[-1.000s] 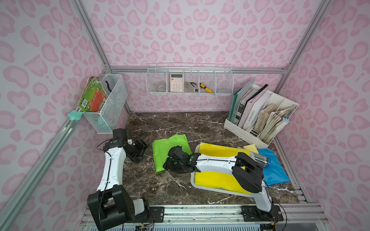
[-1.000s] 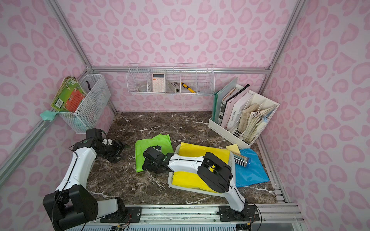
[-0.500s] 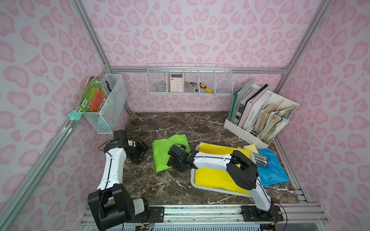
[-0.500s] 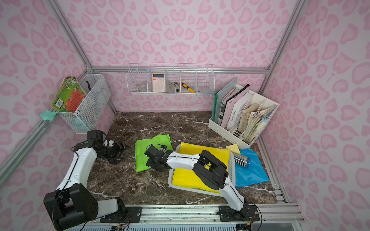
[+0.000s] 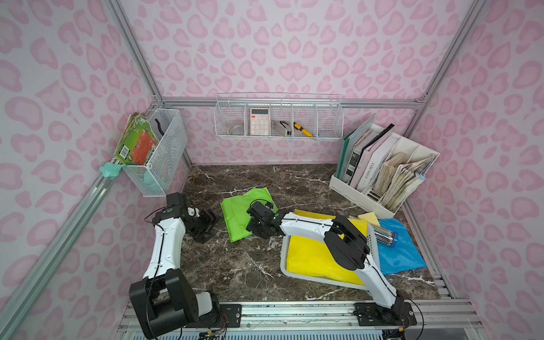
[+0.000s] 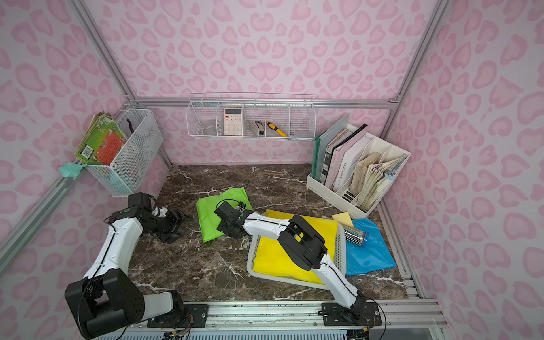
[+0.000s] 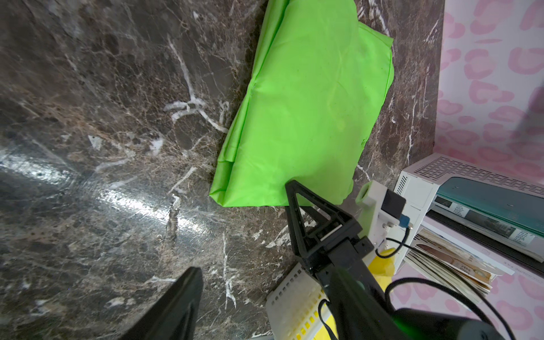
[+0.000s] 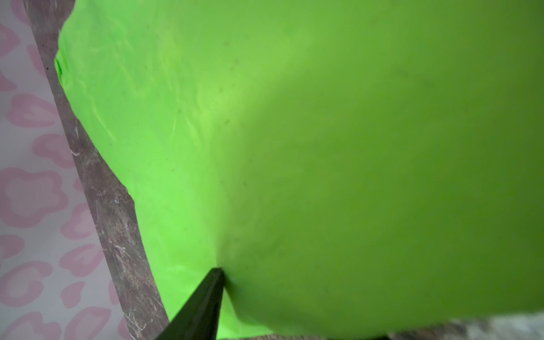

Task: Put the folded raincoat in the basket
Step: Pick up the raincoat from the center of the board.

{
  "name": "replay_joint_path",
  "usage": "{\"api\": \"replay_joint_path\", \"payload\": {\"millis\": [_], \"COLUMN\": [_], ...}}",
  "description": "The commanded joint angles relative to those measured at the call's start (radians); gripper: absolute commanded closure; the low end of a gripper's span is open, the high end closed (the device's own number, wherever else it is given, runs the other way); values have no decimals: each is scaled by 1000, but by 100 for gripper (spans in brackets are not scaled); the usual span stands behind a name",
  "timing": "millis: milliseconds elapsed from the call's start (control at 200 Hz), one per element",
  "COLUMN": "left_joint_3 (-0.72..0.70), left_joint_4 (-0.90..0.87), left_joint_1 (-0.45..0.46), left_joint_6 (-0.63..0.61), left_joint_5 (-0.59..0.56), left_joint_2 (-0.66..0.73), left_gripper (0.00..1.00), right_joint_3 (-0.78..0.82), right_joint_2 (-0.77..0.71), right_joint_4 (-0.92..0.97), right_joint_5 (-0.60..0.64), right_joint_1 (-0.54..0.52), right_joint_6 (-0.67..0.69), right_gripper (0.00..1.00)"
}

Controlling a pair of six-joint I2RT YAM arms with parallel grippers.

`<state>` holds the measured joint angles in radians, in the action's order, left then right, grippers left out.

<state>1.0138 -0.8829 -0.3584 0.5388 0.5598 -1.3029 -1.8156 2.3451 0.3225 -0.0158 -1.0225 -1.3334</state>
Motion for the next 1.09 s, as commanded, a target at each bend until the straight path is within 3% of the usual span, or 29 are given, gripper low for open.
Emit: {"api": "replay_joint_path", "payload": {"millis": [0, 245, 450, 540, 590, 655, 710, 785, 935, 1090], "left_joint_3": [13, 42, 47, 53, 57, 58, 56, 47, -3, -20], "left_joint_4": [-23, -46, -56, -57, -57, -59, -52, -45, -1, 14], "left_joint_1": [-1, -2, -2, -2, -2, -2, -2, -1, 2, 2], "left_joint_6": [-23, -33, -33, -34, -31, -27, -25, -23, -1, 39], "left_joint_5": [9, 3, 3, -1, -2, 1, 9, 28, 82, 0], "left_joint_2": [-6, -22, -21, -33, -44, -60, -70, -90, -129, -171], "left_gripper": [27, 27, 26, 26, 26, 26, 26, 26, 31, 40], "right_joint_3": [-32, -87, -364, -517, -534, -535, -524, -491, -349, -260], "right_joint_2": [48, 101, 231, 272, 263, 247, 234, 205, 102, 83], "right_joint_4": [82, 140, 423, 589, 608, 624, 617, 569, 409, 295], "right_joint_5": [-78, -179, -286, -225, -196, -154, -175, -226, -282, -385], "right_joint_1": [25, 50, 27, 38, 40, 52, 67, 84, 101, 151], "right_joint_6": [125, 341, 712, 804, 863, 888, 905, 909, 880, 725], "right_gripper": [58, 80, 80, 82, 77, 64, 49, 38, 32, 31]}}
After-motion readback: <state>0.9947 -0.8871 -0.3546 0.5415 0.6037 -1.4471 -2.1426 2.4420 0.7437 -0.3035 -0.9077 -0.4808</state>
